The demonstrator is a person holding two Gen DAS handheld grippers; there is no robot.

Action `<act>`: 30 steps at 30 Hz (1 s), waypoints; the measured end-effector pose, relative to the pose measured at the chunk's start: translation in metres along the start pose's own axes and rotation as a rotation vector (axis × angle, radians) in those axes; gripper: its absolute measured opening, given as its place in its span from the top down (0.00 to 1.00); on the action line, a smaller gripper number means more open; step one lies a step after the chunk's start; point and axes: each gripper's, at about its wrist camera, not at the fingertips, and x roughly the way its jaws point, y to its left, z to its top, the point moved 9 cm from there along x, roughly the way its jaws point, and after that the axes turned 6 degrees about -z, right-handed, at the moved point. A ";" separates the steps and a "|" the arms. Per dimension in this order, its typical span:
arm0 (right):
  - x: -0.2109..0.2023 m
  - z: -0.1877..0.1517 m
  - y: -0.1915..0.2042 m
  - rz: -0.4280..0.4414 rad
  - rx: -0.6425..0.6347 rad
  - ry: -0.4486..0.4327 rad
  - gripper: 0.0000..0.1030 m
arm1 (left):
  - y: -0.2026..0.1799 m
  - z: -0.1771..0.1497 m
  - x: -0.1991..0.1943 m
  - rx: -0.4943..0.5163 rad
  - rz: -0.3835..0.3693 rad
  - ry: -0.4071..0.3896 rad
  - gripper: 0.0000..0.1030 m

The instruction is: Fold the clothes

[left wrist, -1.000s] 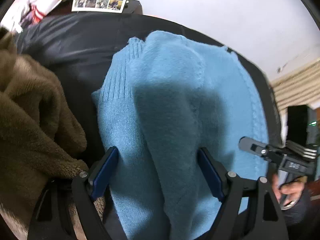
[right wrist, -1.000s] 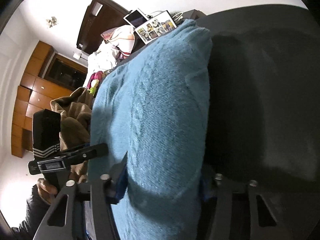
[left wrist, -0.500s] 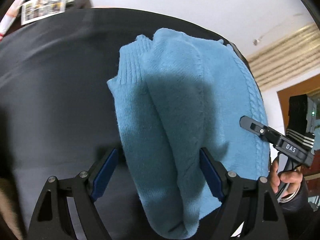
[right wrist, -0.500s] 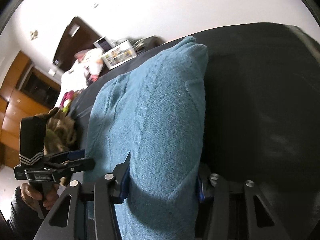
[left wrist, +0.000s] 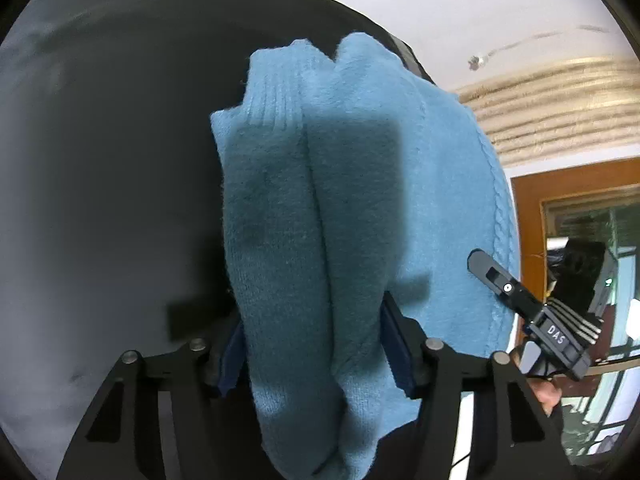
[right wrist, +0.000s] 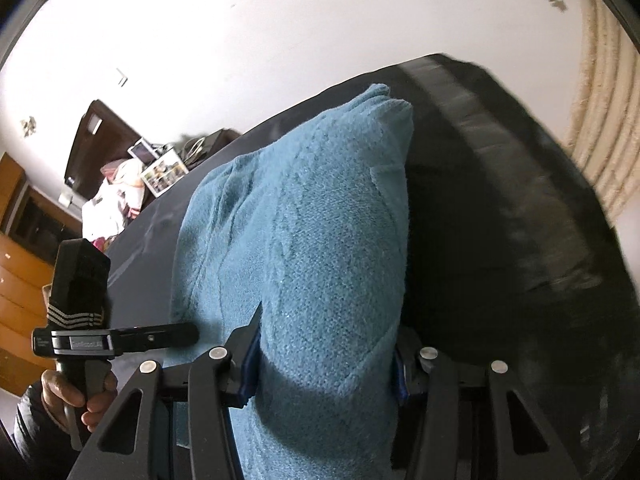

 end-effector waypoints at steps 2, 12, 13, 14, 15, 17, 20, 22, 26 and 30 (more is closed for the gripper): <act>-0.005 0.006 -0.020 -0.014 0.004 -0.012 0.50 | -0.011 0.005 0.009 0.011 0.011 0.002 0.41; 0.001 0.041 -0.065 -0.049 0.011 -0.039 0.50 | -0.029 0.028 0.026 0.057 0.079 -0.021 0.38; 0.004 0.042 -0.066 -0.049 0.008 -0.040 0.50 | -0.029 0.029 0.025 0.061 0.086 -0.022 0.38; 0.006 0.043 -0.067 -0.050 0.005 -0.041 0.50 | -0.029 0.028 0.025 0.064 0.093 -0.022 0.37; 0.008 0.043 -0.066 -0.050 0.004 -0.042 0.50 | -0.029 0.028 0.024 0.068 0.099 -0.022 0.37; 0.010 0.041 -0.068 -0.041 0.007 -0.038 0.49 | -0.028 0.025 0.021 0.070 0.104 -0.025 0.37; 0.010 0.038 -0.069 -0.043 -0.002 -0.032 0.47 | -0.027 0.022 0.017 0.085 0.146 -0.030 0.33; 0.009 0.036 -0.068 -0.061 -0.024 -0.025 0.43 | -0.025 0.020 0.014 0.102 0.200 -0.036 0.18; -0.004 0.031 -0.066 -0.119 -0.079 -0.042 0.33 | -0.028 0.014 0.000 0.154 0.316 -0.071 0.14; -0.035 0.020 -0.066 -0.206 -0.155 -0.123 0.25 | -0.047 0.006 -0.020 0.276 0.467 -0.129 0.14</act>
